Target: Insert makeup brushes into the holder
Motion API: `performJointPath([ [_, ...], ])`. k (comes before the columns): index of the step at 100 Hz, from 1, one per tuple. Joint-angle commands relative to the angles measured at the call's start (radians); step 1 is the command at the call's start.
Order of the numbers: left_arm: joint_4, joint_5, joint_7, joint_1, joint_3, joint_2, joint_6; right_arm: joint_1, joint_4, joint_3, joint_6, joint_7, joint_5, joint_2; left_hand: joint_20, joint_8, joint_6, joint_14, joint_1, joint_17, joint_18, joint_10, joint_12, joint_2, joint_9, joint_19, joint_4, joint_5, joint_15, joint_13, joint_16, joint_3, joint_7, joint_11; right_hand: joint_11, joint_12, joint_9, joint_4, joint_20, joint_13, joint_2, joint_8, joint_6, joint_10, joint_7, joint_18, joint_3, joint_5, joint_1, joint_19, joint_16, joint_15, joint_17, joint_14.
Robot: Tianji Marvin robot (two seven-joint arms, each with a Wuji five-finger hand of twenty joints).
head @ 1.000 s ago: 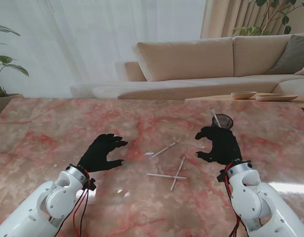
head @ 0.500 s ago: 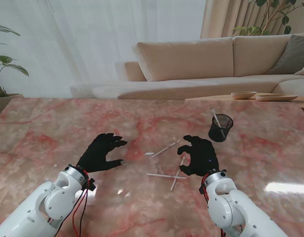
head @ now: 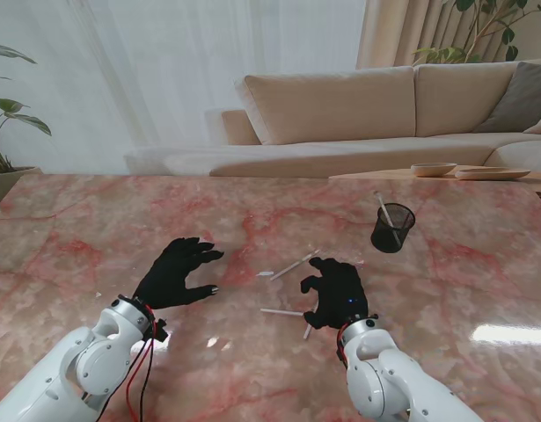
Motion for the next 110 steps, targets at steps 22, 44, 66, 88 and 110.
performJointPath([
  [22,0.009,0.003,0.010,0.011,-0.003,-0.003,-0.007,0.015,0.050,-0.073,0.052,-0.013,0.005,-0.014,-0.011,-0.010,0.001,-0.032,-0.026,-0.007,0.003,-0.003,-0.012,0.018,-0.012,-0.022,0.021,0.004,-0.026,-0.001,0.003,-0.012,-0.016,-0.018,0.014,-0.014,-0.027,0.009,0.038,-0.042,-0.014,0.033,-0.009,0.004,0.016,-0.029,-0.013,0.036,0.007,0.011,0.011,-0.005,-0.018,-0.015],
  [44,0.010,0.005,0.015,0.017,-0.009,-0.003,-0.010,0.035,0.081,-0.109,0.079,-0.046,-0.015,-0.017,-0.014,-0.010,0.001,-0.033,-0.025,-0.006,0.003,-0.004,-0.012,0.020,-0.011,-0.022,0.021,0.004,-0.027,-0.002,0.003,-0.015,-0.017,-0.018,0.029,-0.011,-0.026,0.006,0.042,-0.038,0.005,0.044,-0.017,0.006,0.025,-0.029,-0.042,0.043,0.025,0.024,0.013,0.006,-0.019,-0.014],
  [66,0.008,0.006,0.016,0.021,-0.013,-0.003,-0.008,0.054,0.093,-0.126,0.104,-0.050,-0.020,-0.019,-0.017,-0.010,0.000,-0.031,-0.024,-0.006,0.004,-0.002,-0.012,0.023,-0.010,-0.023,0.022,0.005,-0.027,-0.002,0.004,-0.018,-0.017,-0.018,0.045,-0.013,-0.013,0.005,0.042,-0.034,0.045,0.057,-0.023,0.007,0.040,-0.027,-0.072,0.063,0.061,0.042,0.017,0.036,-0.012,-0.013],
  [88,0.006,0.008,0.015,0.024,-0.018,-0.003,-0.006,0.074,0.115,-0.145,0.115,-0.060,0.014,-0.028,-0.020,-0.009,-0.001,-0.032,-0.023,-0.007,0.005,-0.002,-0.011,0.023,-0.008,-0.024,0.022,0.007,-0.027,-0.002,0.005,-0.019,-0.016,-0.018,0.056,-0.013,-0.001,0.006,0.040,-0.032,0.061,0.061,-0.028,0.007,0.049,-0.028,-0.072,0.080,0.090,0.054,0.017,0.054,-0.011,-0.014],
  [110,0.005,0.009,0.013,0.025,-0.021,-0.002,-0.007,0.086,0.131,-0.167,0.132,-0.057,0.026,-0.031,-0.023,-0.009,-0.001,-0.031,-0.024,-0.006,0.006,-0.003,-0.012,0.023,-0.008,-0.025,0.023,0.006,-0.028,-0.002,0.005,-0.018,-0.015,-0.018,0.065,-0.016,0.002,-0.014,0.033,-0.033,0.062,0.074,-0.046,0.006,0.082,-0.028,-0.056,0.091,0.122,0.064,0.010,0.066,-0.013,-0.014],
])
